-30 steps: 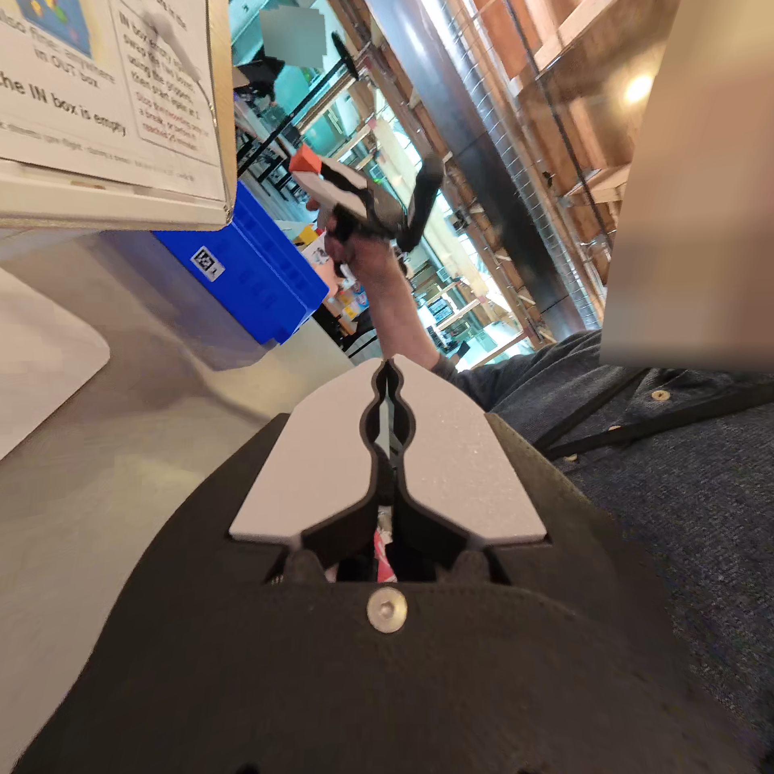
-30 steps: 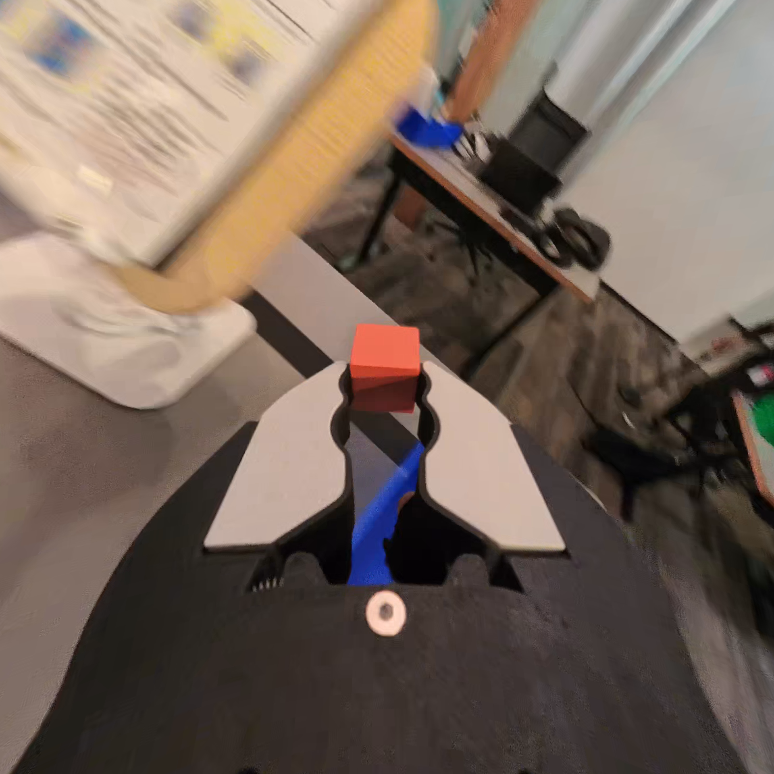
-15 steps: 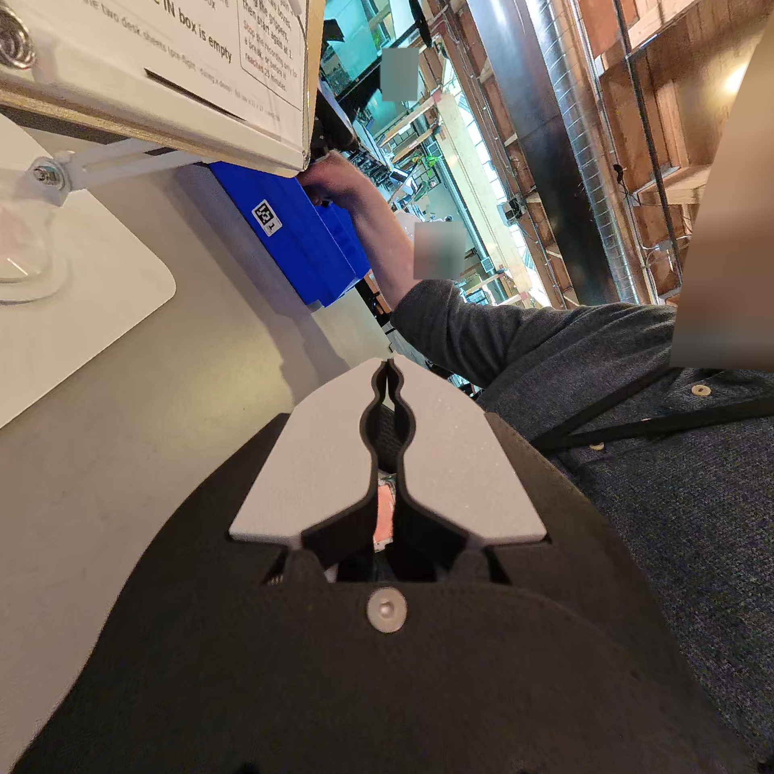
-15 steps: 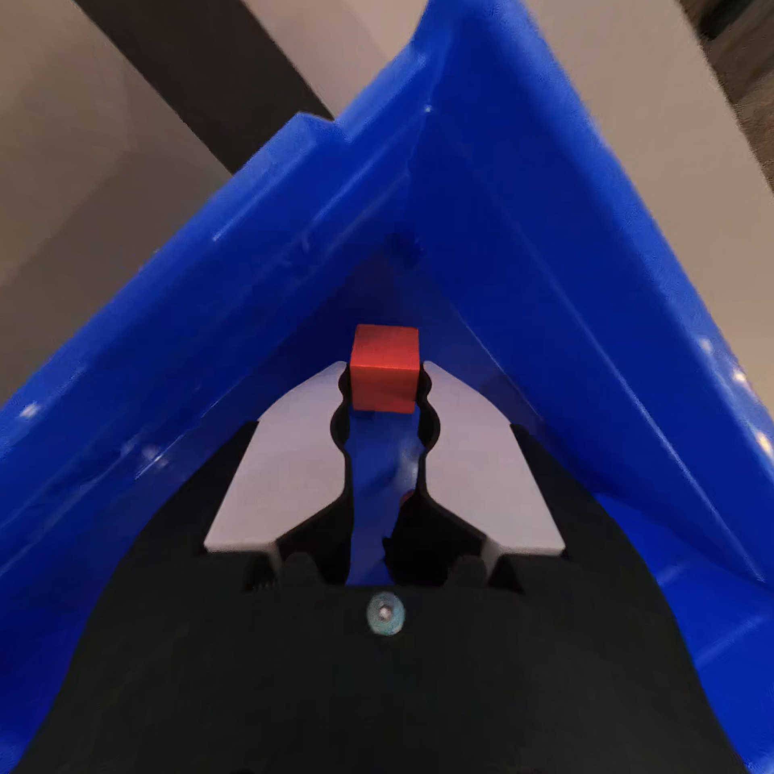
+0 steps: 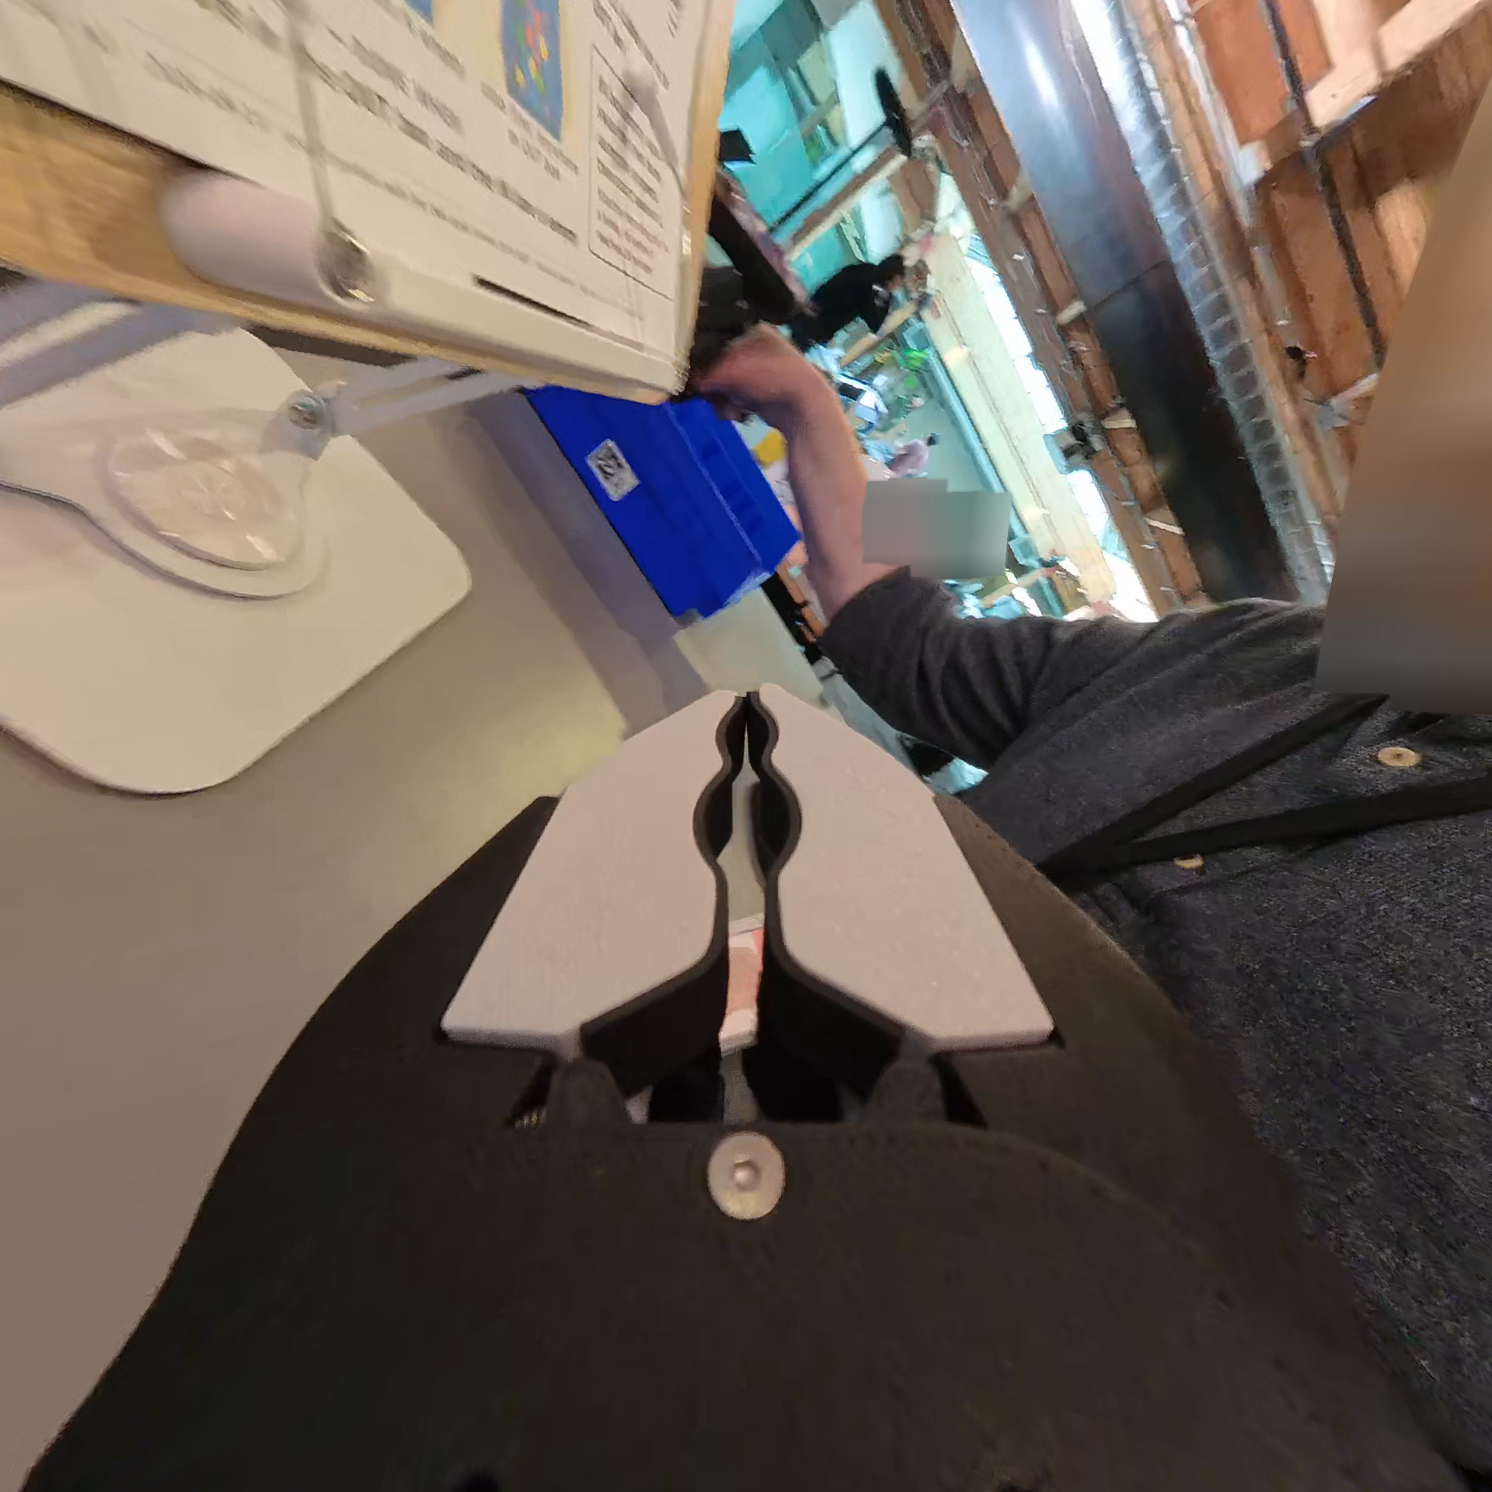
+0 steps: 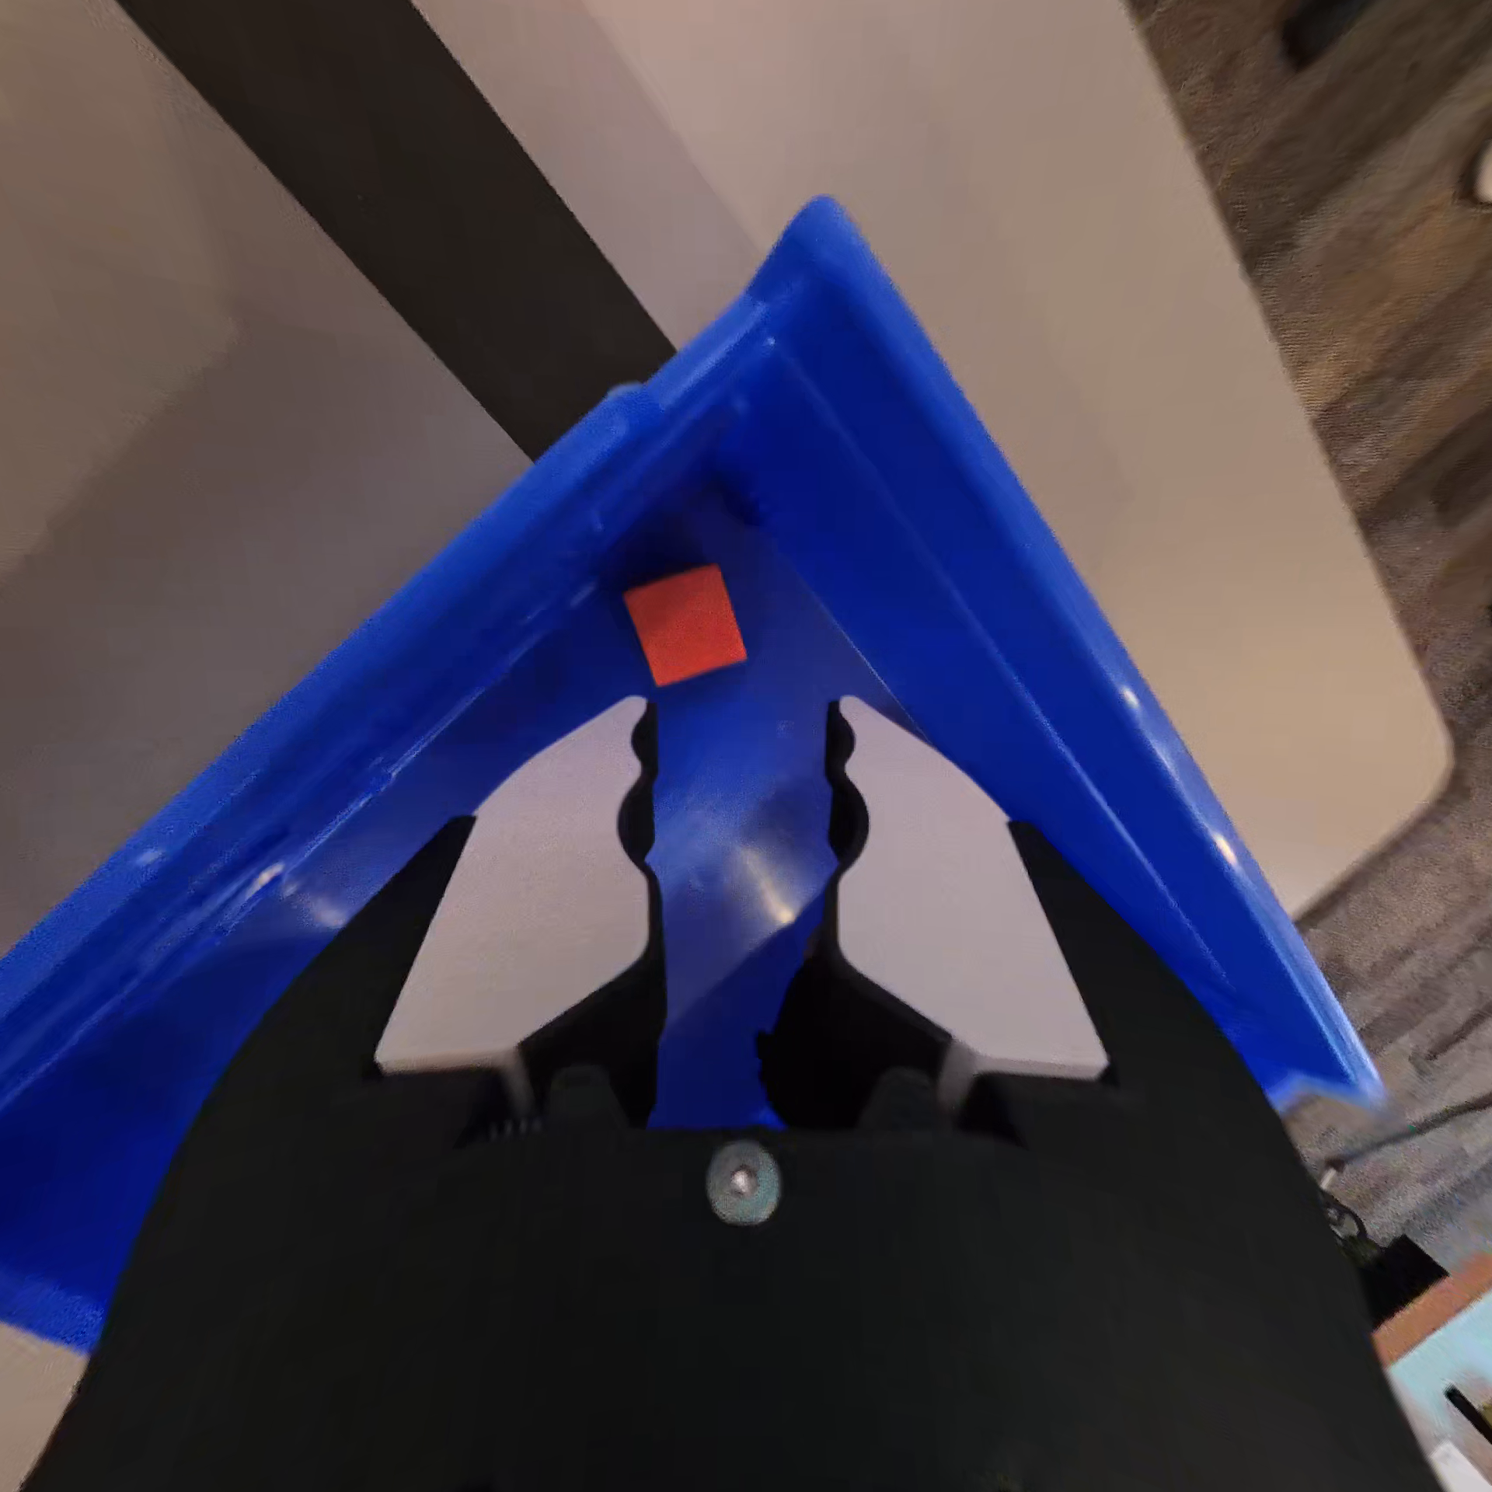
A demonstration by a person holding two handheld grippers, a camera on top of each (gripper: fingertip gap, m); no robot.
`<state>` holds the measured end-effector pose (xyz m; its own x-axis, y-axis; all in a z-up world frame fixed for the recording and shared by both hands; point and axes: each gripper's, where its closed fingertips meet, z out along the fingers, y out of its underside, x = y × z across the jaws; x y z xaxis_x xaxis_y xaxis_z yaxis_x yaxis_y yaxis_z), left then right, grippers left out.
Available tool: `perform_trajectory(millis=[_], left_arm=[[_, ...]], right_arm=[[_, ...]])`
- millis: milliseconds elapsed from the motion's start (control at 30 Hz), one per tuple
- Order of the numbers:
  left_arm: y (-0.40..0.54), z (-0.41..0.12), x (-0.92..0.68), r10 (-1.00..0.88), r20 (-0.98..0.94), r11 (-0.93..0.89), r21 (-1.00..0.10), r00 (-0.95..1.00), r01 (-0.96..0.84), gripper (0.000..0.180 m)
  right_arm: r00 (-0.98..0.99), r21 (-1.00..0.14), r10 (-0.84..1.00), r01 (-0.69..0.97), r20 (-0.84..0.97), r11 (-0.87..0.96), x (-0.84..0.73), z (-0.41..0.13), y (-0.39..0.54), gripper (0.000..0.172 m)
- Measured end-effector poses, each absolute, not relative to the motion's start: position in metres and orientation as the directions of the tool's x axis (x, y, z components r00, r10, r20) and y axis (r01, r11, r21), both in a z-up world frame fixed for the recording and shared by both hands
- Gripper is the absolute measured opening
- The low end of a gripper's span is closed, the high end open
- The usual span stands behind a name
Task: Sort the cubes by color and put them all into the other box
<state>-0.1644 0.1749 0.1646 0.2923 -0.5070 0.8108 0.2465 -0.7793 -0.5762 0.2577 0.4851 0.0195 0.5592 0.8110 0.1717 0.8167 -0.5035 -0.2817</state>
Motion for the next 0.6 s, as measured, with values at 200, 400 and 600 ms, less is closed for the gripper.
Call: perform_trajectory(millis=[200, 400, 600], left_arm=[[0.191, 0.160, -0.244, -0.441, 0.678, -0.696, -0.672, 0.588, 0.252, 0.000], [0.207, 0.137, -0.350, -0.211, 0.492, -0.654, -0.714, 0.845, 0.252, 0.022], [0.236, 0.109, -0.410, -0.116, 0.372, -0.661, -0.721, 0.921, 0.208, 0.034]], right_arm=[[0.666, -0.483, 0.659, 0.731, 0.351, -0.482, 0.268, 0.099, 0.460, 0.030], [0.653, -0.583, 0.594, 0.735, 0.470, -0.347, 0.242, 0.146, 0.406, 0.020], [0.580, -0.596, 0.645, 0.769, 0.498, -0.230, 0.182, 0.134, 0.352, 0.018]])
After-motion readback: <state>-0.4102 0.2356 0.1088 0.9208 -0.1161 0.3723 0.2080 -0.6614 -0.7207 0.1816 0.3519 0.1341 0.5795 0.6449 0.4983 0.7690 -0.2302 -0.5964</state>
